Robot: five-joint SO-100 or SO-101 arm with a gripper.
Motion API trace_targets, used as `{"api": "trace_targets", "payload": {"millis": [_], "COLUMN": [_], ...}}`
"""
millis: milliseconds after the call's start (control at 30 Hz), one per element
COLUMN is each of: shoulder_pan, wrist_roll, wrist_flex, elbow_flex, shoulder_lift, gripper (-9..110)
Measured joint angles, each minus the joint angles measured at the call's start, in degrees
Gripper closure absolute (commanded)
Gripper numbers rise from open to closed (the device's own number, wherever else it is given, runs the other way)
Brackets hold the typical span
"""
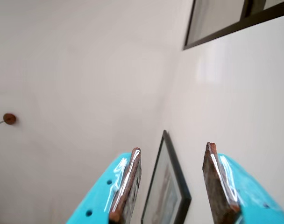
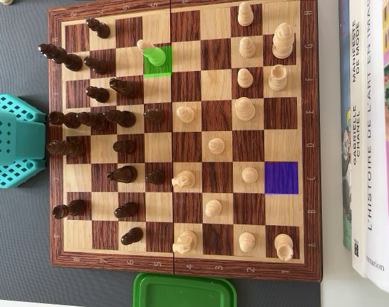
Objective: Play chess
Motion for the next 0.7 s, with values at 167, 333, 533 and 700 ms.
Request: {"api": "trace_targets", "payload": {"millis": [167, 333, 533, 700], "shoulder_pan": [0.0, 0.0, 0.1, 0.1], "wrist_roll": [0.0, 0.0, 0.0, 0.0], "wrist_flex": [-4.2, -4.7, -4.7, -4.7], "elbow_flex": [0.0, 0.0, 0.0, 0.0], "shoulder_lift": [0.1, 0.1, 0.1, 0.1], "gripper": [82, 82, 82, 82]}}
